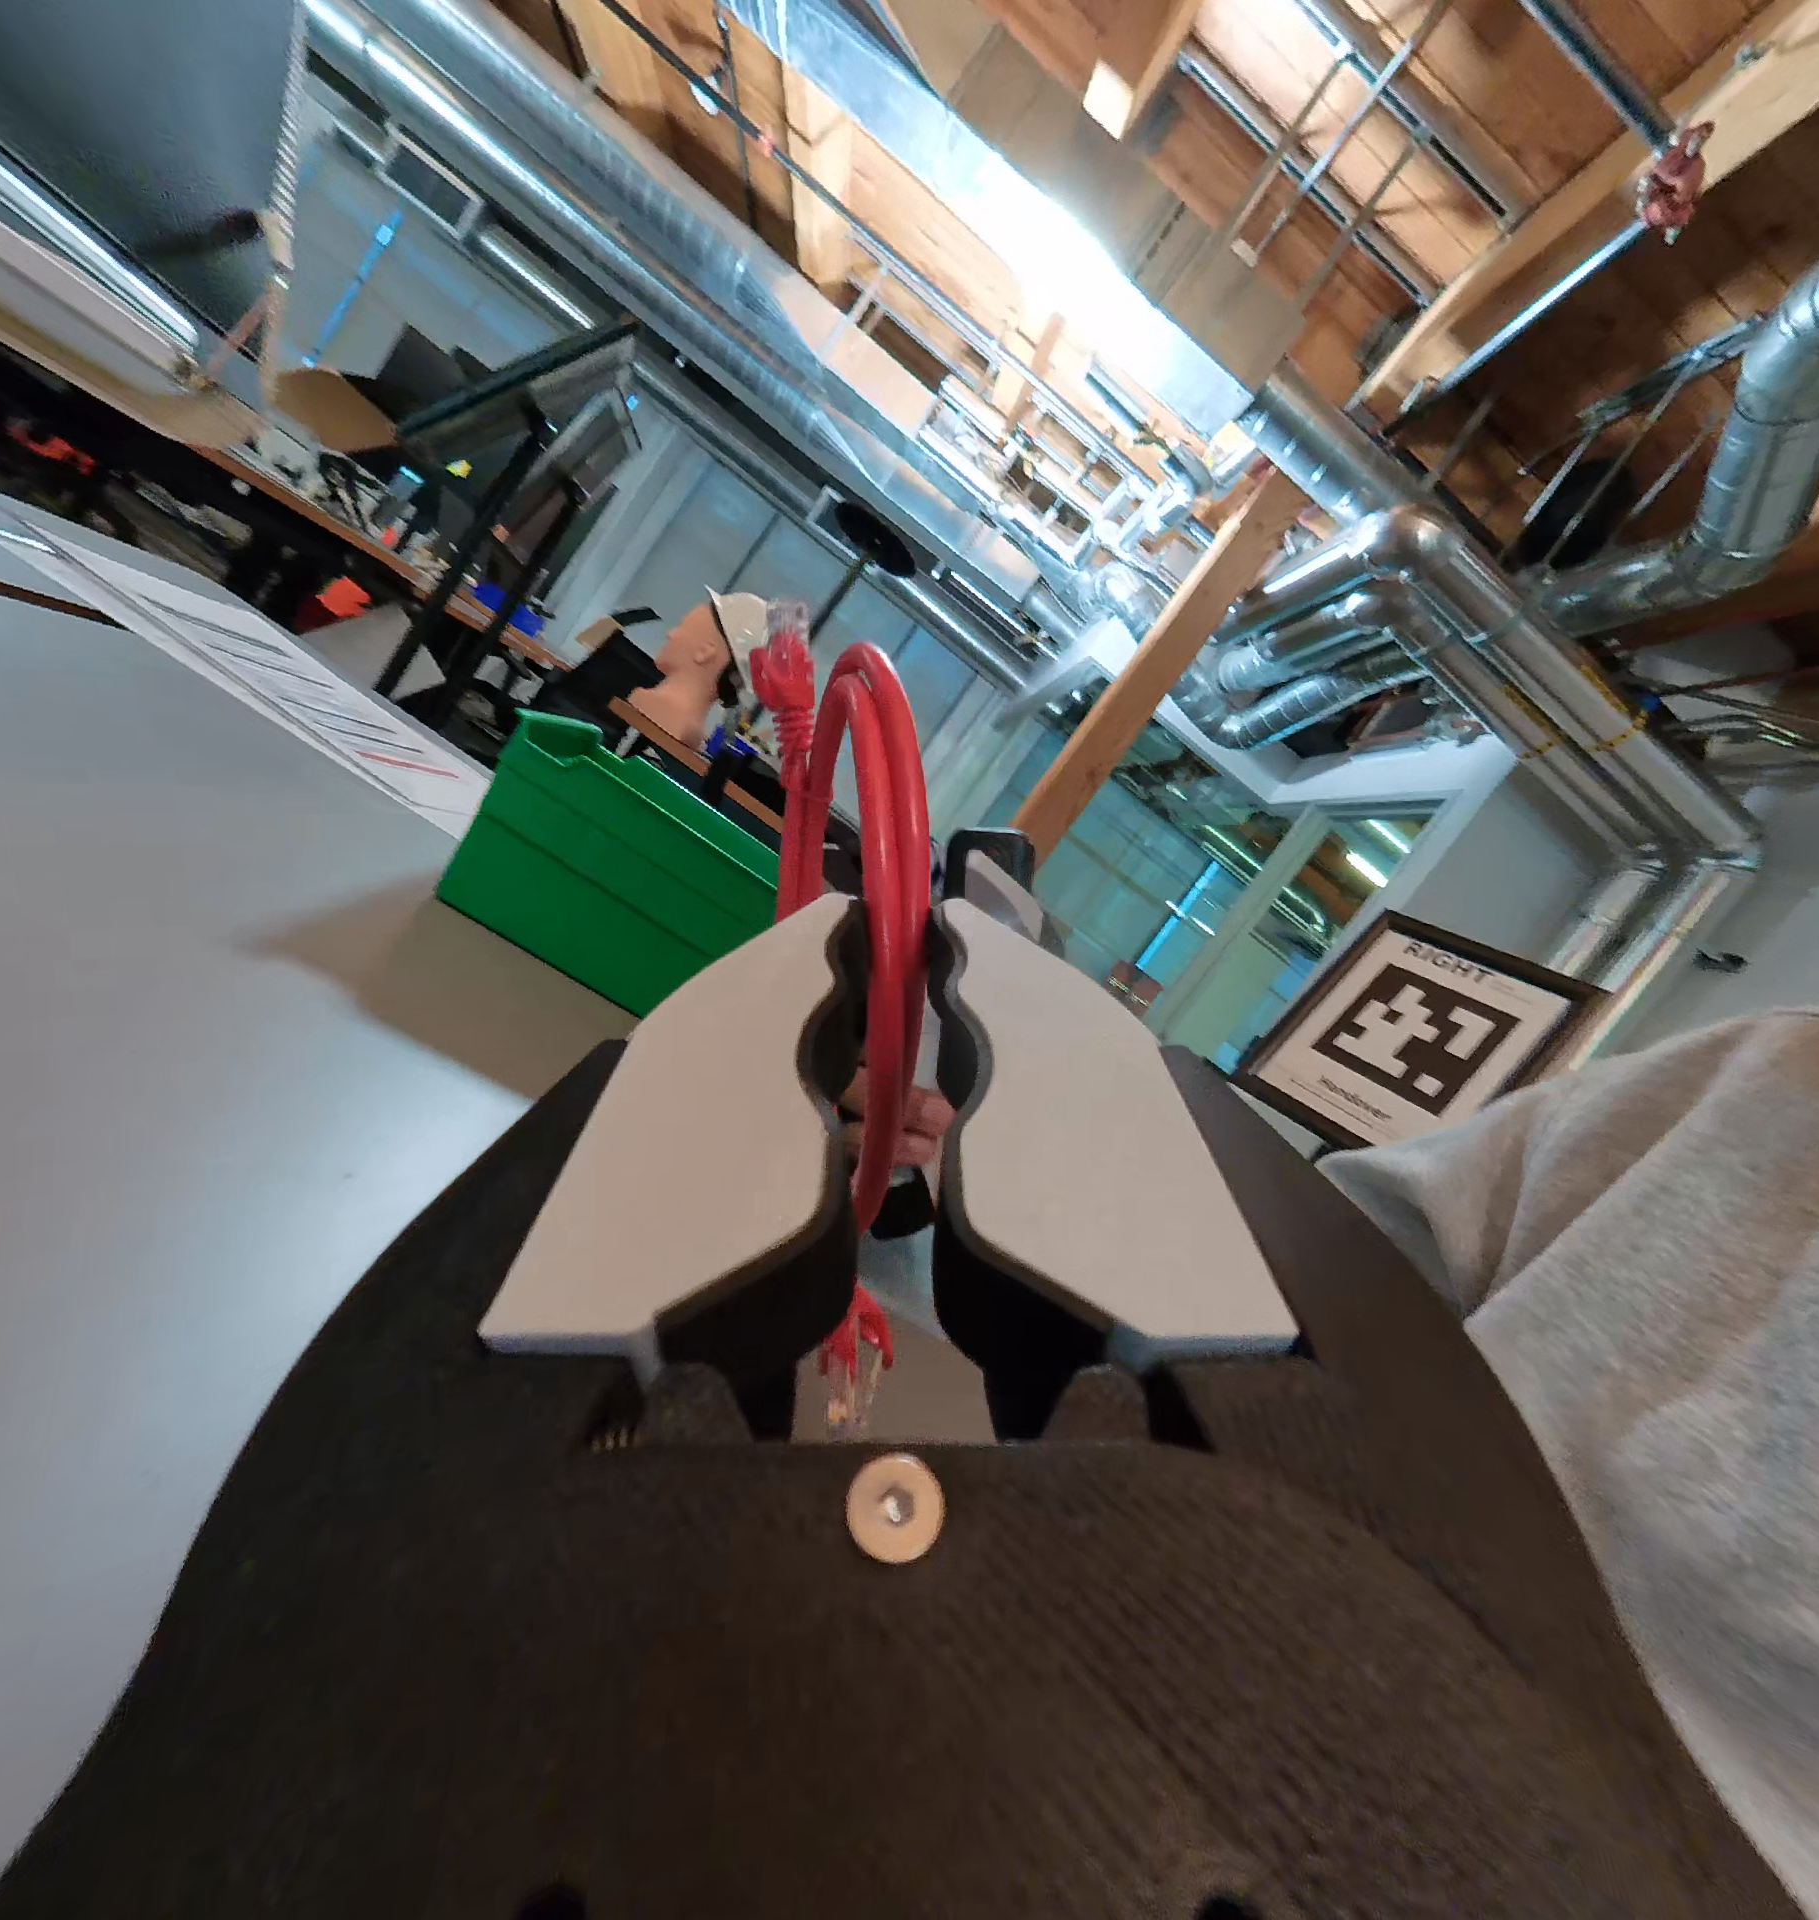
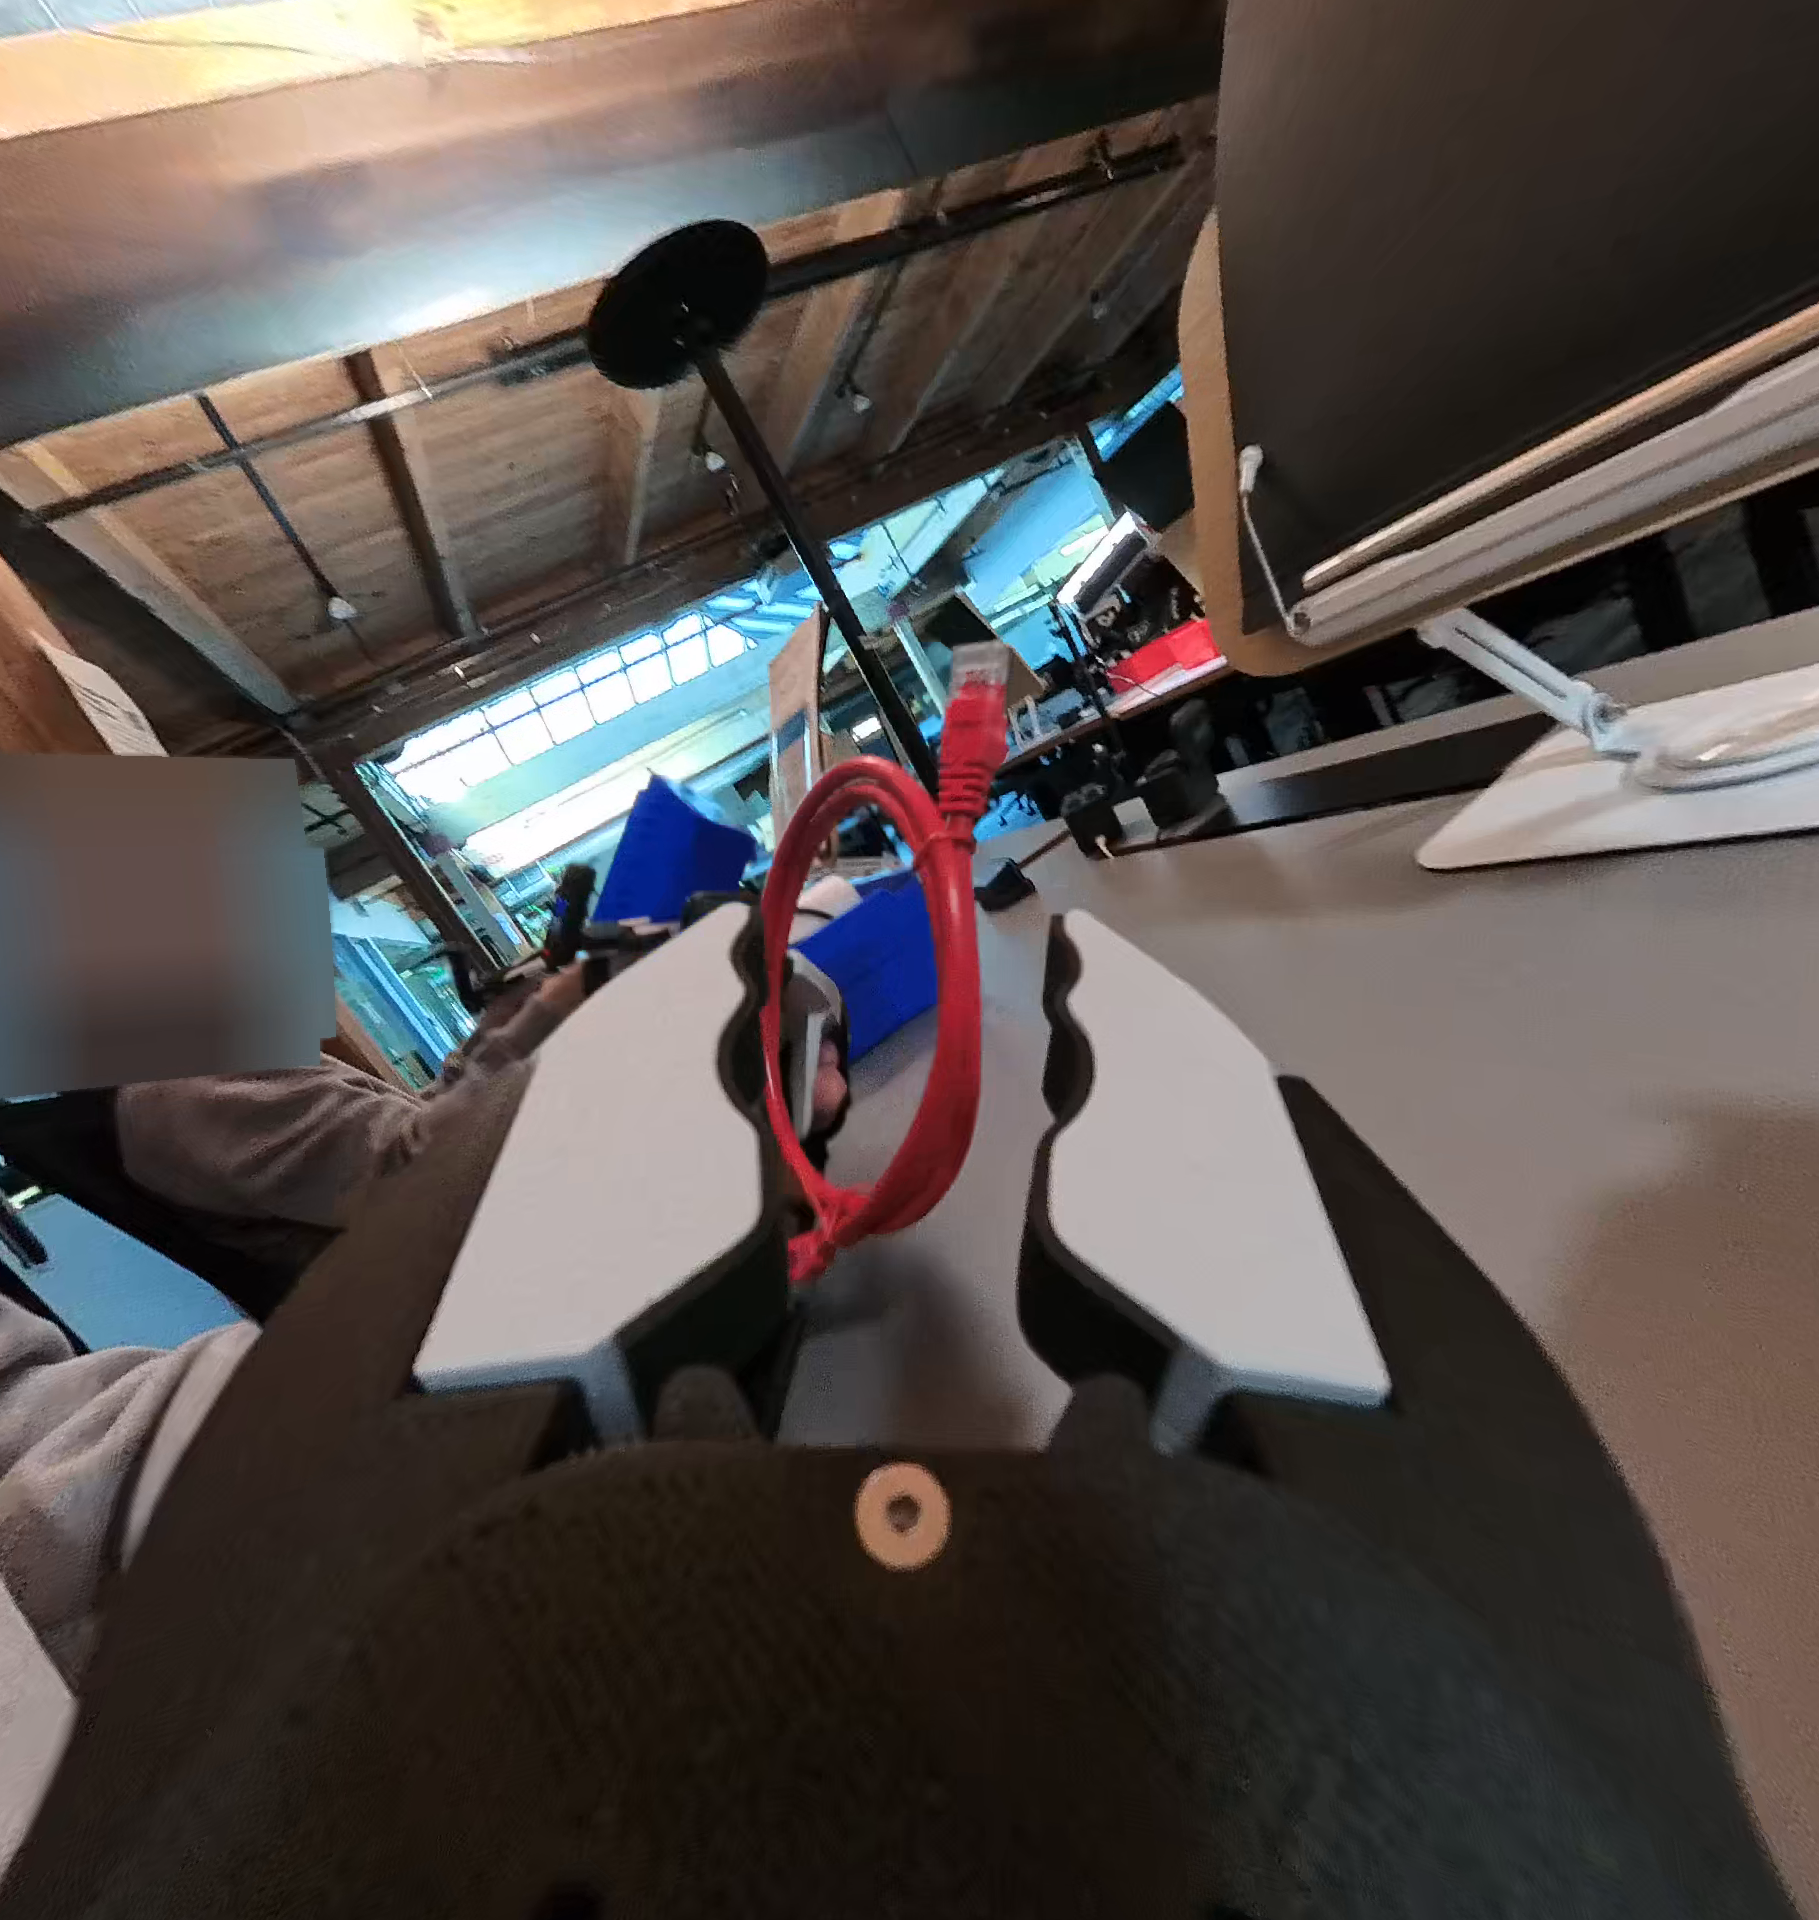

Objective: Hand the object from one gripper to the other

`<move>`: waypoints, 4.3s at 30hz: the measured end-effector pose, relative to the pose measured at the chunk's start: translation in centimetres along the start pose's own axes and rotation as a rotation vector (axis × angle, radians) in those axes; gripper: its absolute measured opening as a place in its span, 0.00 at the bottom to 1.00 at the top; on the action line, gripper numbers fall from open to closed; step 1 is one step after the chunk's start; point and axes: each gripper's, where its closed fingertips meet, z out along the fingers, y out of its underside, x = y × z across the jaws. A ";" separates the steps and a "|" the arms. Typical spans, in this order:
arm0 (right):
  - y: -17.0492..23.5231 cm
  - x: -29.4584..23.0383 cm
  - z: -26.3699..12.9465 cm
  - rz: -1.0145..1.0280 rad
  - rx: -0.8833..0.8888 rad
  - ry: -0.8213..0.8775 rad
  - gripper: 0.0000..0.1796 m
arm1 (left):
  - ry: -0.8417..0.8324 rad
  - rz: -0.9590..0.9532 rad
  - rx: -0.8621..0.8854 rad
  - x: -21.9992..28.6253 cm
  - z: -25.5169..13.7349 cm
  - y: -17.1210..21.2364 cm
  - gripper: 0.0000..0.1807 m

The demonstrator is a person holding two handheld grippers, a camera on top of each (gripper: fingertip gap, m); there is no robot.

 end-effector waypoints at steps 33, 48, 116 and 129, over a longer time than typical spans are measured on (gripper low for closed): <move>3.9 -1.2 2.2 0.285 -0.098 -0.047 0.74 | -0.257 0.791 -0.266 4.1 5.9 7.7 0.05; 2.6 -4.2 1.1 0.095 -0.186 -0.290 0.68 | -0.120 0.198 -0.250 2.0 5.2 7.2 0.76; 0.5 -4.5 0.4 -0.403 -0.139 -0.031 0.34 | -0.878 1.049 -0.497 -5.5 0.0 3.3 0.66; 2.0 -3.4 0.5 -0.228 -0.229 -0.024 0.25 | -0.864 1.453 -0.791 -5.5 1.4 7.3 0.65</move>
